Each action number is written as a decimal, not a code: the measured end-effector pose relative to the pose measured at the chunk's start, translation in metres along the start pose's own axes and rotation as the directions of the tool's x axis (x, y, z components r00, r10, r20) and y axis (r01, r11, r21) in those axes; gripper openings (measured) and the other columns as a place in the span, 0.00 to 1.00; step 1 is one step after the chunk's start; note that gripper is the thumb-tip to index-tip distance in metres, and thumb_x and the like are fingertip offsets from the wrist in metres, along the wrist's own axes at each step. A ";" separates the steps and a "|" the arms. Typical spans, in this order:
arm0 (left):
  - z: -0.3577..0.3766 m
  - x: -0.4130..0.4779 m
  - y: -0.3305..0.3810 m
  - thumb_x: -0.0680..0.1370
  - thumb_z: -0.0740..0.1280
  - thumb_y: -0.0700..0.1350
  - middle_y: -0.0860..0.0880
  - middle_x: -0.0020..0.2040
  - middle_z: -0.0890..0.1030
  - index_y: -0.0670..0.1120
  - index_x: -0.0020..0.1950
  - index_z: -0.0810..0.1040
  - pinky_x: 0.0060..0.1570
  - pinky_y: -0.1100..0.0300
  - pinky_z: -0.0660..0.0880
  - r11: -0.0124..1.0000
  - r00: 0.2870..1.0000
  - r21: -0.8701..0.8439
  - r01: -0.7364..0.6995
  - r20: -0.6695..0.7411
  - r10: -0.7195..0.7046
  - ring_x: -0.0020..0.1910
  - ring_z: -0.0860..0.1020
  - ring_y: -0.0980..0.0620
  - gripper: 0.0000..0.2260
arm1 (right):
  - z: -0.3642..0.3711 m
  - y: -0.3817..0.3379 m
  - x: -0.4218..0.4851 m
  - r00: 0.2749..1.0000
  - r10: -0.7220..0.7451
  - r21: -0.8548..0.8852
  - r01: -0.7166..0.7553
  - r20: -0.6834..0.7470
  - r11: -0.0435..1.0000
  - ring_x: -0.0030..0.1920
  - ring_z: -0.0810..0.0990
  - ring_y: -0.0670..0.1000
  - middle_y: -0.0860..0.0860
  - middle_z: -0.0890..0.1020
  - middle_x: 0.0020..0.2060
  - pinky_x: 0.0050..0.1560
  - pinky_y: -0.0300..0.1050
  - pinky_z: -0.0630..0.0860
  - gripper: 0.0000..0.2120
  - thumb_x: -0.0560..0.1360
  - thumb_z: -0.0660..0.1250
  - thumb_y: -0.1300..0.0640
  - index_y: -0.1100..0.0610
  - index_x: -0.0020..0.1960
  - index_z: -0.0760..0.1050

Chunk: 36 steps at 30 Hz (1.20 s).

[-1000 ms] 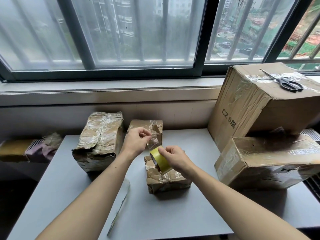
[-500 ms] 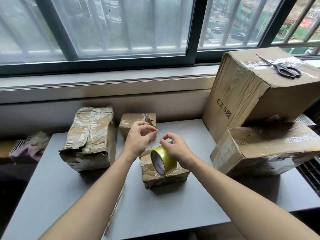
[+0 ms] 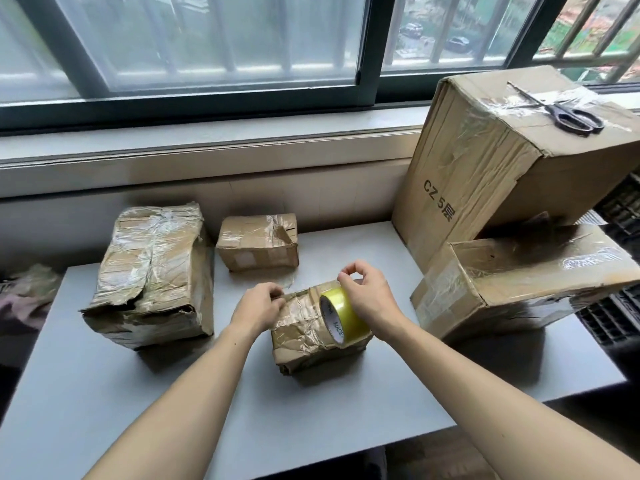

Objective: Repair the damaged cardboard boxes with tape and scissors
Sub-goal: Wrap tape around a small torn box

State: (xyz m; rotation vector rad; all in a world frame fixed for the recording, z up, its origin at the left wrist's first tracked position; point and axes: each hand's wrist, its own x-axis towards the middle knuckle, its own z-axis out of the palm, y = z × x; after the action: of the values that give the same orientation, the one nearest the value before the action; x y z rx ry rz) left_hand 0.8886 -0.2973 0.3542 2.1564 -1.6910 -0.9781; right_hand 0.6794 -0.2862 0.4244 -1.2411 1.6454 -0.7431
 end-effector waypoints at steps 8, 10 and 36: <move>-0.001 -0.010 -0.008 0.76 0.68 0.50 0.51 0.41 0.83 0.50 0.40 0.77 0.49 0.55 0.74 0.977 0.963 0.008 0.215 -0.170 -0.210 0.47 0.79 0.47 0.06 | 0.004 0.004 0.003 0.999 0.019 0.041 -0.021 0.032 0.999 0.38 0.74 0.52 0.54 0.81 0.39 0.40 0.44 0.70 0.07 0.79 0.65 0.51 0.55 0.47 0.77; -0.003 -0.016 -0.015 0.76 0.69 0.49 0.50 0.42 0.83 0.50 0.39 0.78 0.49 0.55 0.76 0.969 0.956 -0.022 0.246 -0.162 -0.246 0.47 0.80 0.46 0.07 | 0.006 0.000 0.005 0.999 0.000 0.022 -0.001 0.040 1.000 0.39 0.75 0.51 0.54 0.82 0.42 0.40 0.44 0.71 0.06 0.79 0.65 0.52 0.54 0.47 0.77; -0.066 -0.050 0.042 0.76 0.73 0.41 0.50 0.37 0.82 0.43 0.44 0.85 0.38 0.68 0.73 0.876 0.906 -0.425 -0.228 -0.422 0.032 0.34 0.77 0.59 0.02 | 0.014 -0.019 -0.005 0.886 -0.169 -0.092 0.229 0.431 0.969 0.41 0.78 0.52 0.51 0.79 0.38 0.42 0.46 0.72 0.14 0.78 0.68 0.44 0.56 0.47 0.80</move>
State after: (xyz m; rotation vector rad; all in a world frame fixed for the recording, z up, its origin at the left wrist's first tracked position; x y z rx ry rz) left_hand 0.8918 -0.2776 0.4449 1.7435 -1.2322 -0.7373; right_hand 0.6999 -0.2866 0.4367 -1.5665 1.2412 -0.4410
